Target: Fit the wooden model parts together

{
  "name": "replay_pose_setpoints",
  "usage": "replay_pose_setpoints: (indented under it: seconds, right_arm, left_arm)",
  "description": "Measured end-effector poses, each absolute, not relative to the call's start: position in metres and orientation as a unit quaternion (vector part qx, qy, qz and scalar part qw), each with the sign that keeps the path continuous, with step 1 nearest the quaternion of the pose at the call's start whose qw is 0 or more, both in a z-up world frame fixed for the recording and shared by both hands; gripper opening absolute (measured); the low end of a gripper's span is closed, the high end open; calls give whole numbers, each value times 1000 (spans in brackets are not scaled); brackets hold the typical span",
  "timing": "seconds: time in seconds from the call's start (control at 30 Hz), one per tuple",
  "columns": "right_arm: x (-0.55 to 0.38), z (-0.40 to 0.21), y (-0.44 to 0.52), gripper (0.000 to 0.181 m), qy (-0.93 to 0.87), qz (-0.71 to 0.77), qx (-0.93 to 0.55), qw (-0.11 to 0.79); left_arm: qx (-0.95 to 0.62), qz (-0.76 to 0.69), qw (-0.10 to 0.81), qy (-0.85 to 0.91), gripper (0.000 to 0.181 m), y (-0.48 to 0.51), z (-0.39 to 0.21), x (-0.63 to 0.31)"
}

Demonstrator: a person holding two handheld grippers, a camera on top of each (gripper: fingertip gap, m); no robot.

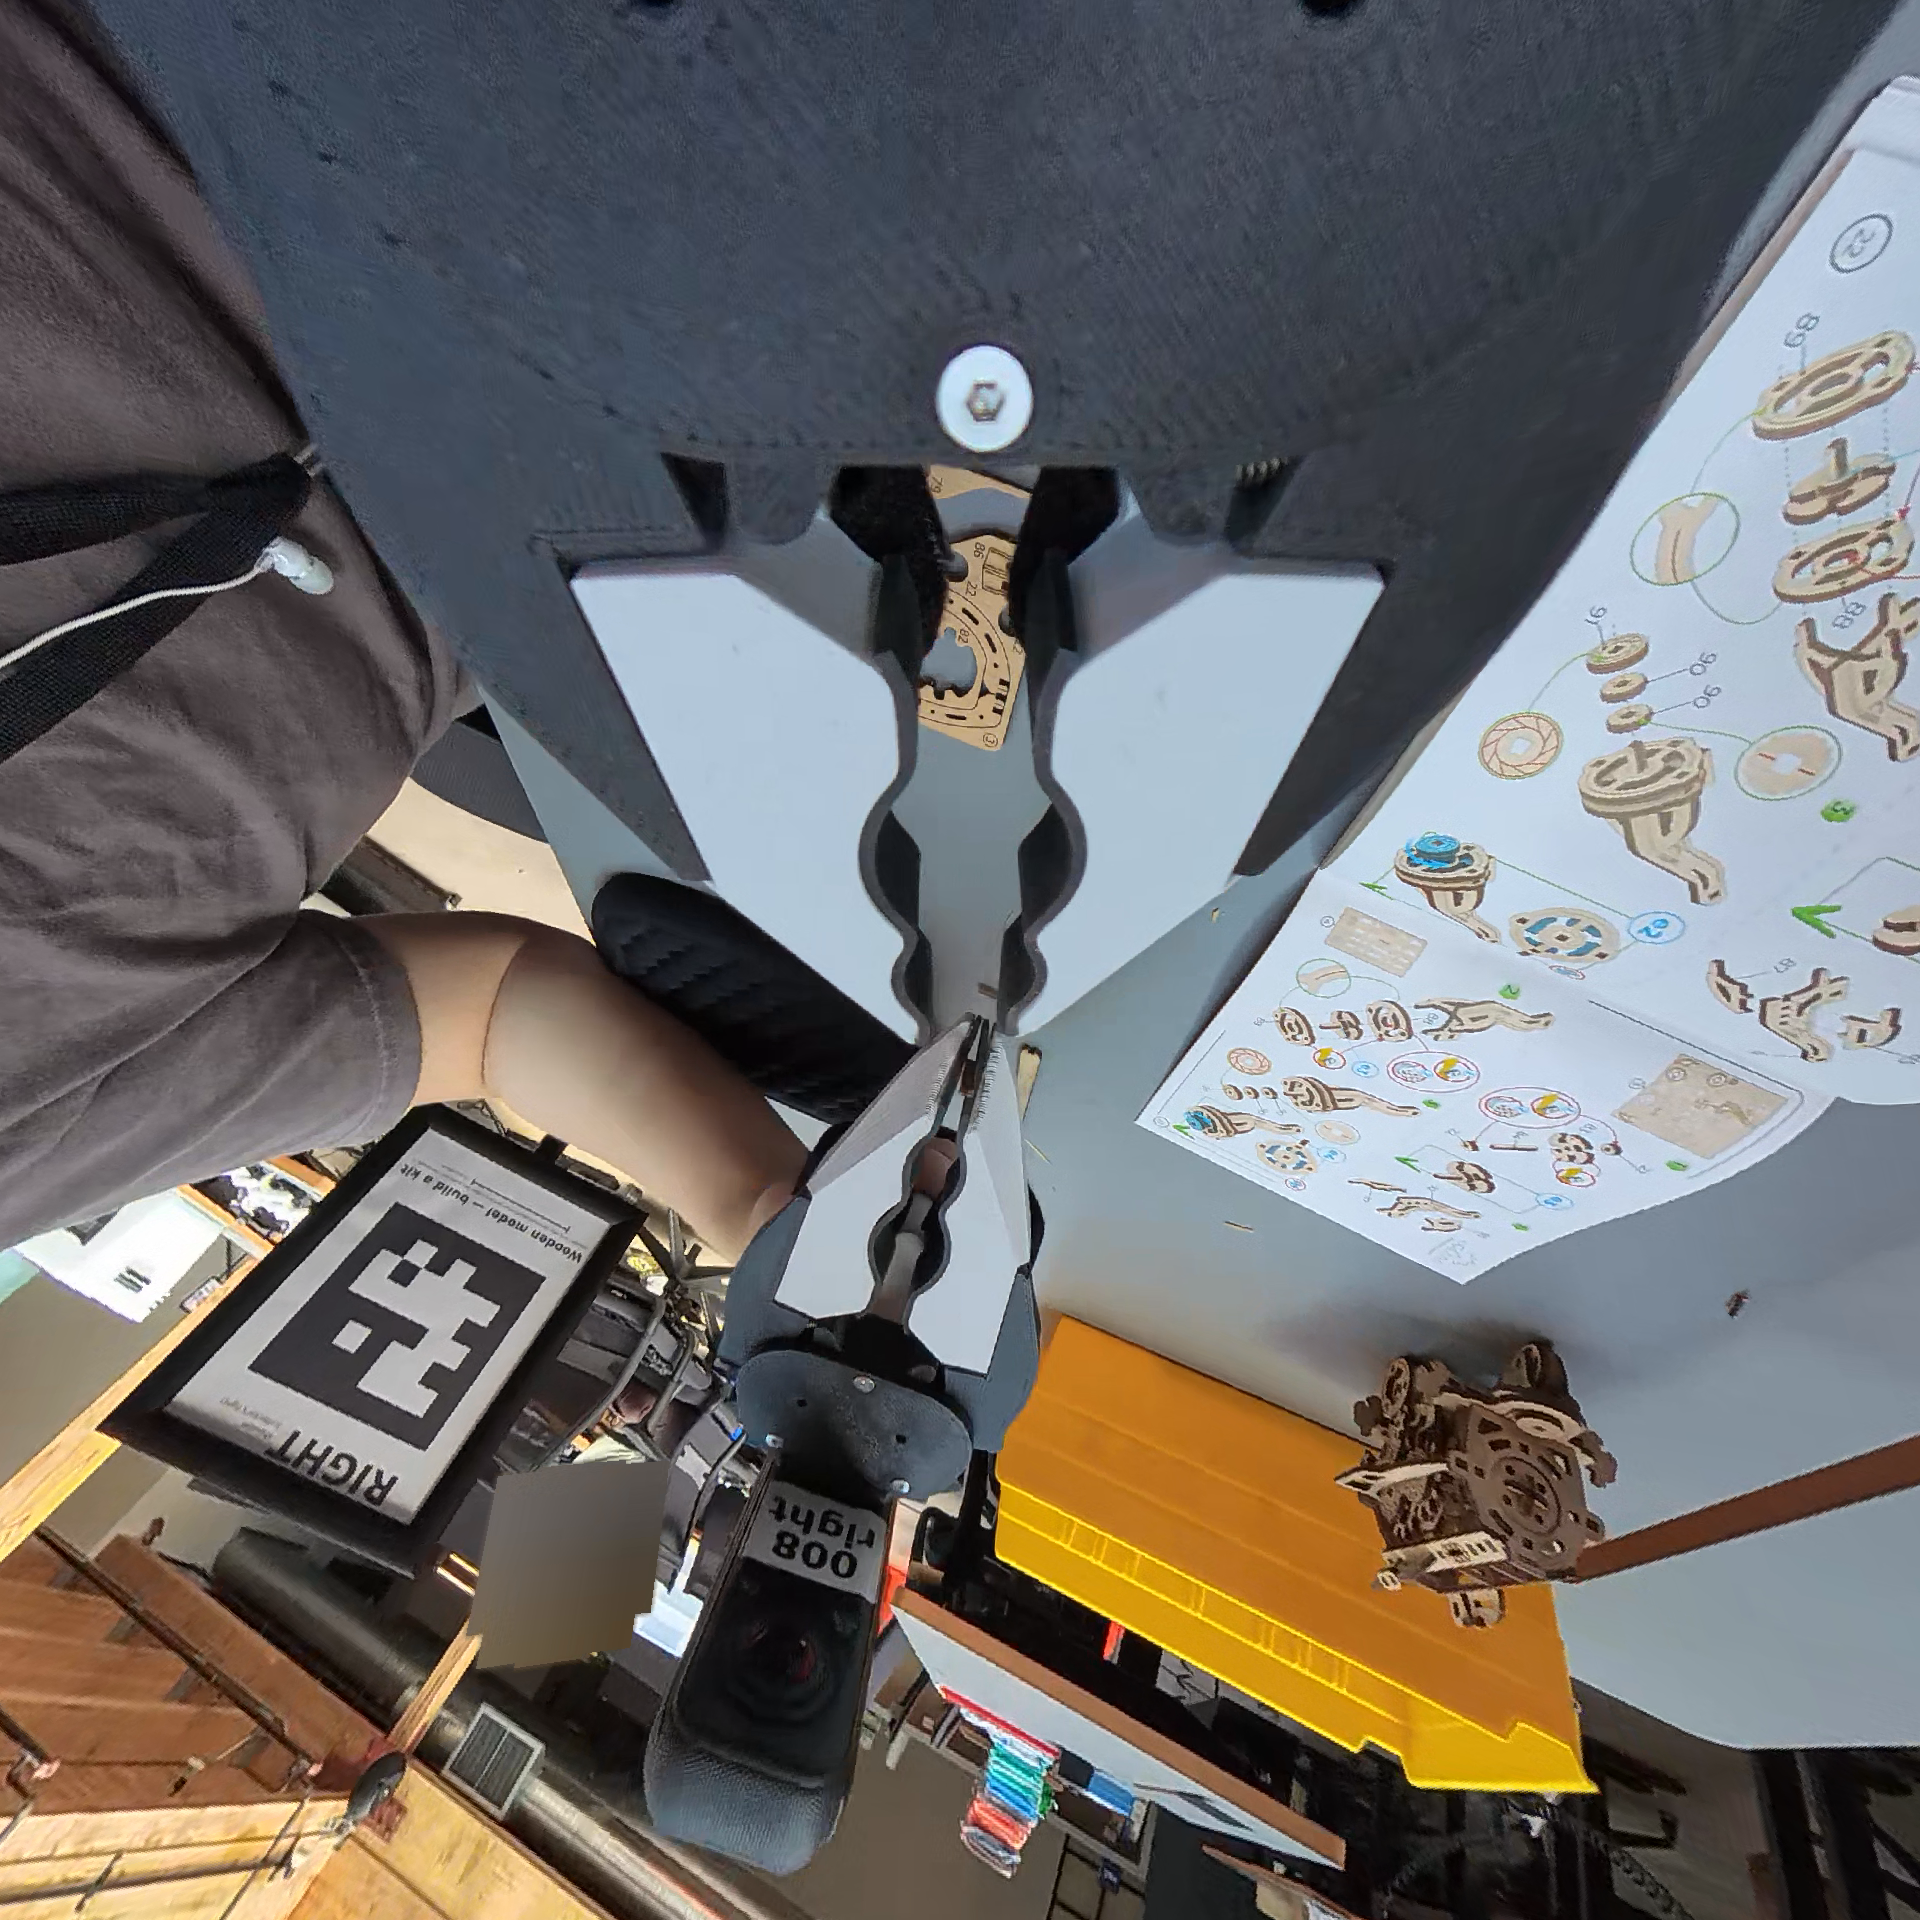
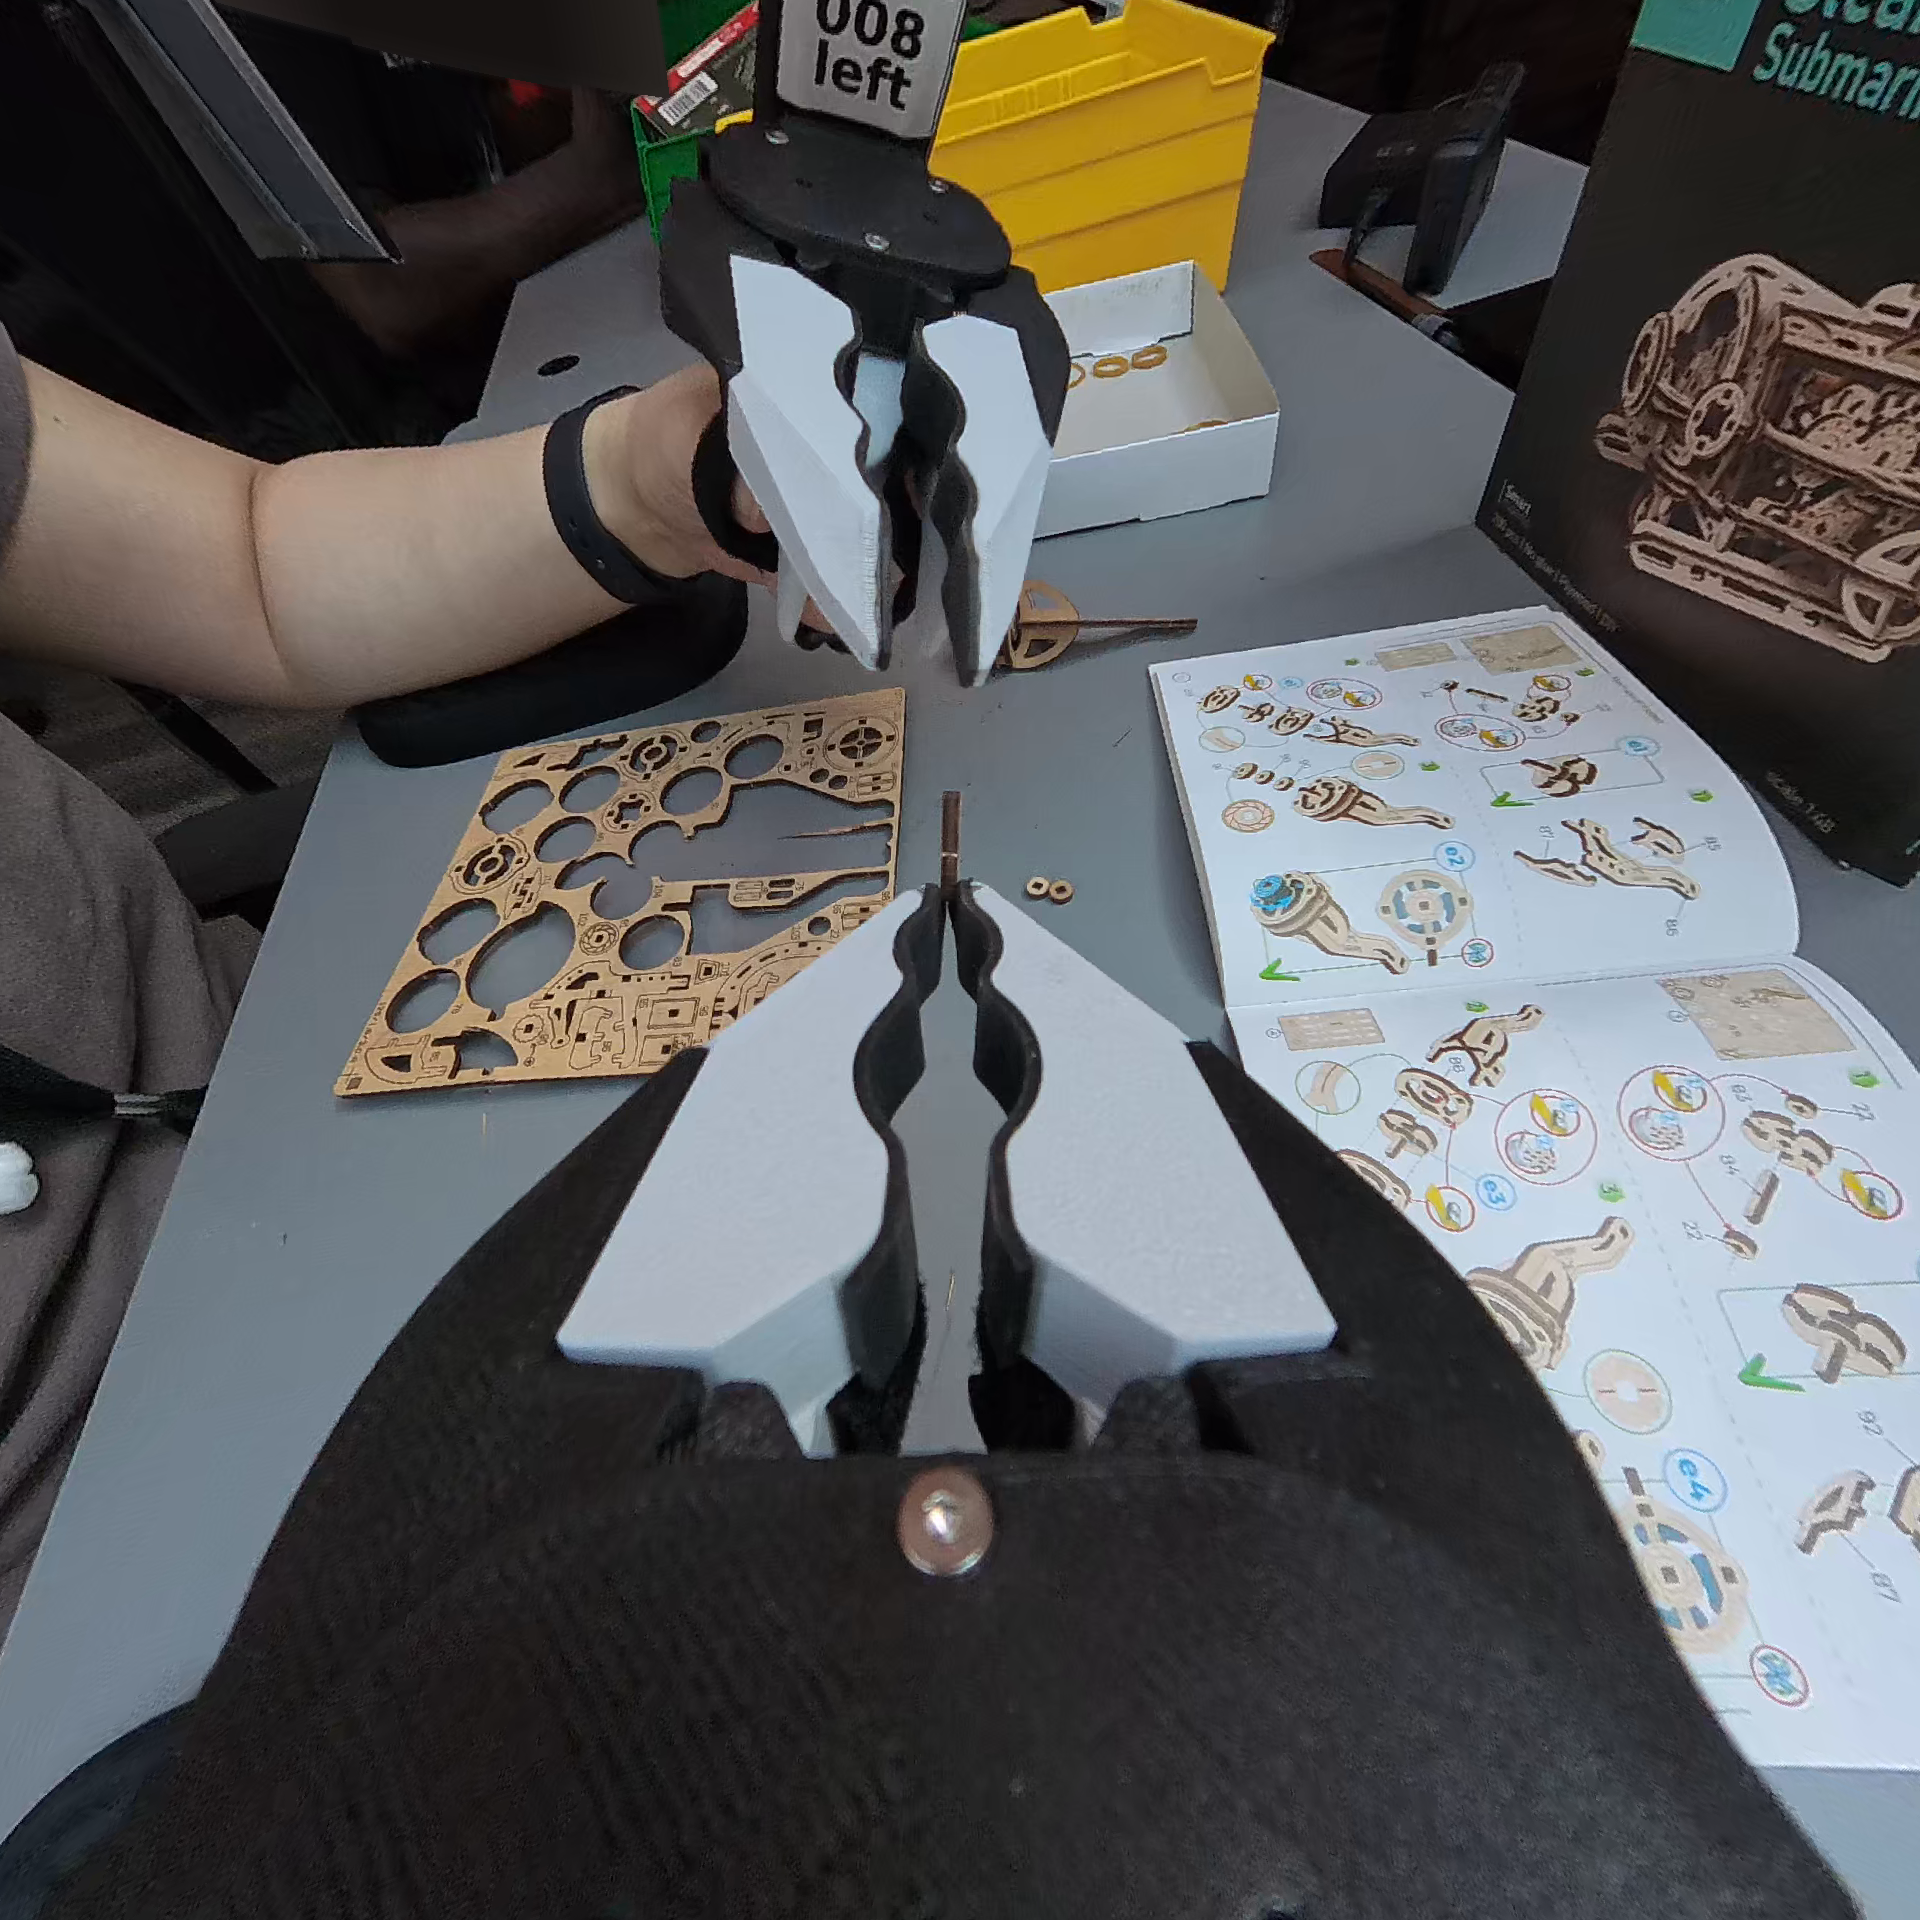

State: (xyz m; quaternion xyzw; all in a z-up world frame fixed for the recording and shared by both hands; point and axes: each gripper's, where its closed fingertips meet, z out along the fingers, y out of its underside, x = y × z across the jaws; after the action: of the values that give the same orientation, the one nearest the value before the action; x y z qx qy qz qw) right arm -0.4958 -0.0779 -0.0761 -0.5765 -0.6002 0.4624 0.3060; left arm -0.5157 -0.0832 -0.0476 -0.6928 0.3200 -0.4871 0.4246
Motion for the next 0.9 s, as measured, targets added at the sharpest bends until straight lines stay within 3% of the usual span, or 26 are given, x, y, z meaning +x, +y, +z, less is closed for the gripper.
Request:
replay_pose_setpoints:
  seconds: [0.07, 0.3, 0.67, 0.8, 0.9]
  right_arm:
    - [-497, -72, -77, 1, -587, 481, -573, 309]
    - [-502, -63, -98, 1, -596, 525, -536, 286]
    - [-503, -63, -107, 1, -601, 538, -528, 267]
    - [-503, -66, -105, 1, -600, 534, -534, 263]
    - [-503, -66, -106, 1, -600, 537, -532, 262]
  left_arm:
    - [-687, -499, 432, 305, 20, -81, -45, -515]
    - [-661, -537, 401, 337, 19, -100, -48, -487]
    - [-652, -512, 427, 362, 1, -101, -48, -486]
    - [-642, -533, 424, 352, 21, -102, -43, -485]
    - [-643, -527, 427, 355, 10, -102, -45, -485]
